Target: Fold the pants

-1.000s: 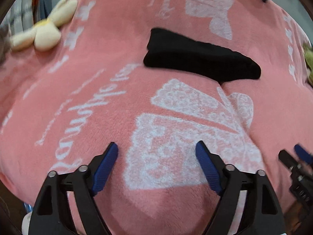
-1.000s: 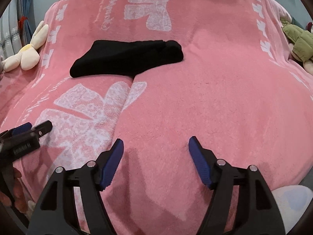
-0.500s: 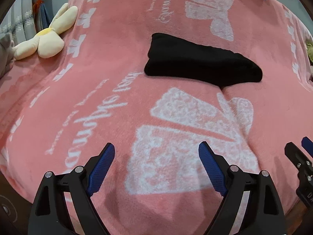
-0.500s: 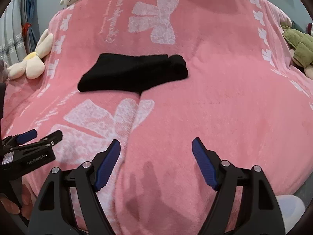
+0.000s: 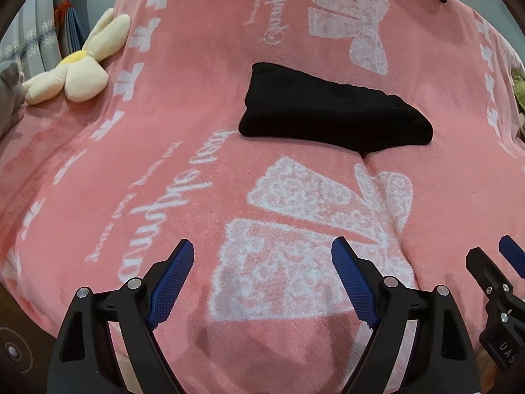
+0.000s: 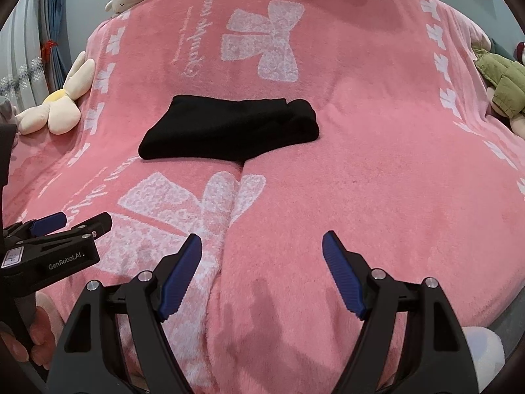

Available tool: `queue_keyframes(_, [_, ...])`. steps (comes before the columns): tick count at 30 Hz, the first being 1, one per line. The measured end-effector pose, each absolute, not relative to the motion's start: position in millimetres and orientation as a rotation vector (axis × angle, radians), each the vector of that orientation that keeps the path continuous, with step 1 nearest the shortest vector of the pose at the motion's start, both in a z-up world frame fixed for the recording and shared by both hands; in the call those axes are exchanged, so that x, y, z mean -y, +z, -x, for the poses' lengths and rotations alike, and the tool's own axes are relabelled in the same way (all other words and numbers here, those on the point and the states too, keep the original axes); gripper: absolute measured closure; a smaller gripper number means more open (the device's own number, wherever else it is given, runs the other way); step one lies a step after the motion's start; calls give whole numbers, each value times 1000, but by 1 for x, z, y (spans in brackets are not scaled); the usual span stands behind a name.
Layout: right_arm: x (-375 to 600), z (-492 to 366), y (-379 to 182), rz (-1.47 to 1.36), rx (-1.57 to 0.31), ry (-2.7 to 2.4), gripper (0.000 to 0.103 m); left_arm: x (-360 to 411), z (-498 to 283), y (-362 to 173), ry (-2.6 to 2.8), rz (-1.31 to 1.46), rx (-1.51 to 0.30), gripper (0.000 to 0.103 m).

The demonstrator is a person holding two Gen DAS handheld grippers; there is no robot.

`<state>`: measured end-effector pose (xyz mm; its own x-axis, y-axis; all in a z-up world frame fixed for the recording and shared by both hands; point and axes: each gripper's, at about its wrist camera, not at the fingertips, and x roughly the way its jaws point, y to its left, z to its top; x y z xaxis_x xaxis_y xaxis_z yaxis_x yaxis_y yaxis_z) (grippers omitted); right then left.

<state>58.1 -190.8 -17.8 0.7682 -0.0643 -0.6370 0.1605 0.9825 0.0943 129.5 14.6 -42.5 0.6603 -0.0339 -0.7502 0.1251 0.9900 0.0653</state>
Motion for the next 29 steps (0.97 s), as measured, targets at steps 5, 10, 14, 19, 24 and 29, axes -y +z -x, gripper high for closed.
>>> queue_keyframes(5, [190,-57,-18,-147,-687,-122,29,-15,-129,-43,-97,-115,-849,20])
queue_keyframes(10, [186,-55,-20,-149,-694,-126,29,-12,-127,-44,-113,-128,-864,17])
queue_keyframes(14, [187,-56,-23,-156,-707,-122,29,-9,-118,-44,-113,-138,-818,17])
queue_keyframes(19, [190,-57,-26,-164,-718,-131,29,-6,-119,-46,-127,-139,-826,17])
queue_keyframes(24, [191,-57,-29,-165,-728,-140,25,-13,-127,-56,-74,-108,-872,18])
queue_keyframes(29, [190,-57,-32,-171,-732,-146,23,-19,-128,-61,-77,-90,-881,18])
